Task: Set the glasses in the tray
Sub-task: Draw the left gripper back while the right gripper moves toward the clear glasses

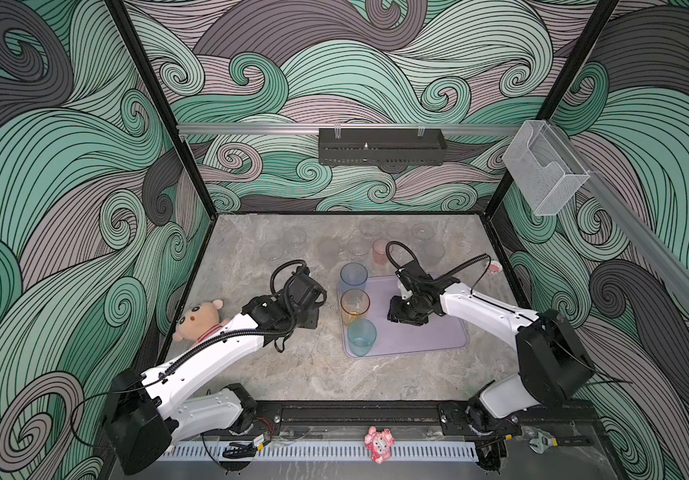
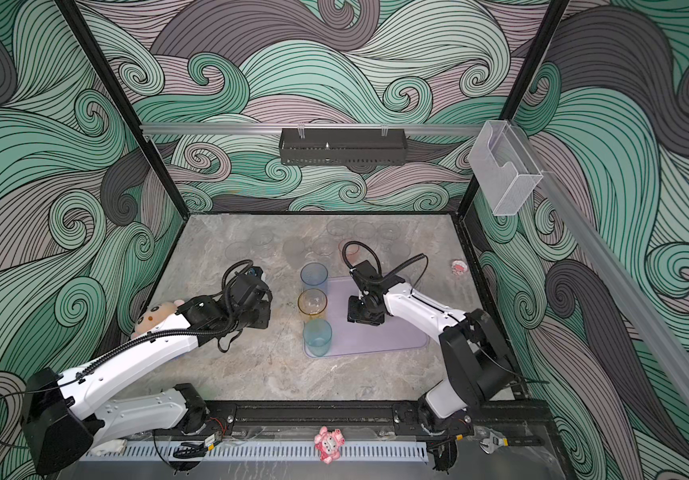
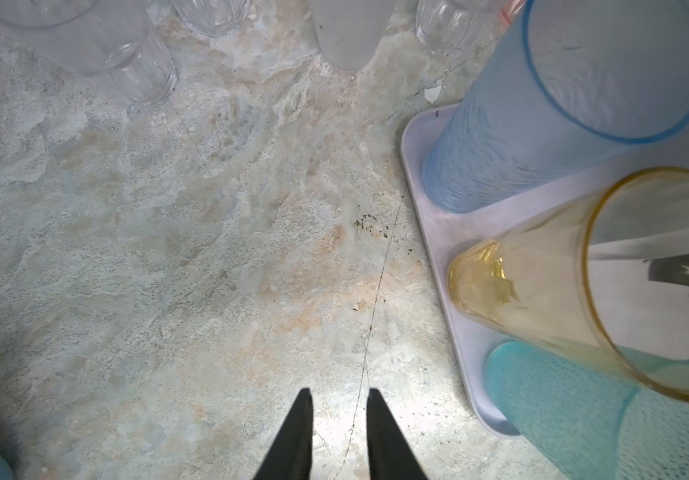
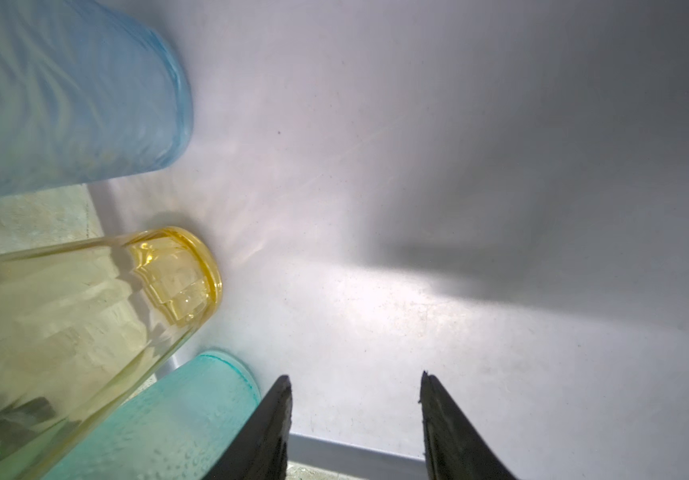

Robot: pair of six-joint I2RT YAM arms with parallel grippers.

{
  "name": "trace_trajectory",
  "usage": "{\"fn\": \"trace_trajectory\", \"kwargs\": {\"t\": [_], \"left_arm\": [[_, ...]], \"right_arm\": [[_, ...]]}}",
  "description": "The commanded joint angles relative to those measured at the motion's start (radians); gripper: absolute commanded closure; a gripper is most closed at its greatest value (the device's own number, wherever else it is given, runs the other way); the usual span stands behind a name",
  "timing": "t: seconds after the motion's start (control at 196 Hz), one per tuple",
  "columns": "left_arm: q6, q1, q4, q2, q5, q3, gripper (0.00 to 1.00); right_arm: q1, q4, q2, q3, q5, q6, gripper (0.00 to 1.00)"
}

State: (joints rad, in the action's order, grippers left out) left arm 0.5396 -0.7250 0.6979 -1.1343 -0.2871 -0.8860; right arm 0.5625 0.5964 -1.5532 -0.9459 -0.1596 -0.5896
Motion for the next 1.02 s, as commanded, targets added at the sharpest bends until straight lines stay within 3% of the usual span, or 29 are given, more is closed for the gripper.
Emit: {"fn": "trace_trajectory", "kwargs": {"t": [0.0, 0.214, 0.515, 0.581, 0.673, 0.775, 1.015], "left_arm": [[0.016, 0.012, 0.007, 0.019, -0.024, -0.017, 0.72], [0.014, 0.022, 0.012, 0.03, -0.029, 0.001, 0.72], [0.032, 0.066, 0.005, 0.044, -0.003, 0.027, 0.69], [0.041, 0.074, -0.004, 0.059, 0.007, 0.043, 0.66], [0.064, 0.083, -0.049, 0.083, 0.031, 0.092, 0.53], [0.088, 0.091, -0.103, 0.087, 0.056, 0.135, 0.51], [0.16, 0.09, -0.155, -0.011, 0.276, 0.171, 0.55]], "right_arm": [[-0.004, -0.018, -0.035, 0.023, -0.016, 0.001, 0.49], [0.007, -0.04, -0.105, 0.013, -0.074, -0.027, 0.5], [-0.012, -0.007, -0.045, -0.008, -0.036, -0.016, 0.5], [-0.021, 0.006, -0.011, 0.002, -0.018, -0.012, 0.49], [-0.051, 0.014, 0.038, 0.02, 0.006, -0.004, 0.49], [-0.088, 0.029, 0.066, 0.029, 0.014, 0.006, 0.49], [-0.195, 0.032, 0.08, 0.004, 0.019, 0.02, 0.49]]}}
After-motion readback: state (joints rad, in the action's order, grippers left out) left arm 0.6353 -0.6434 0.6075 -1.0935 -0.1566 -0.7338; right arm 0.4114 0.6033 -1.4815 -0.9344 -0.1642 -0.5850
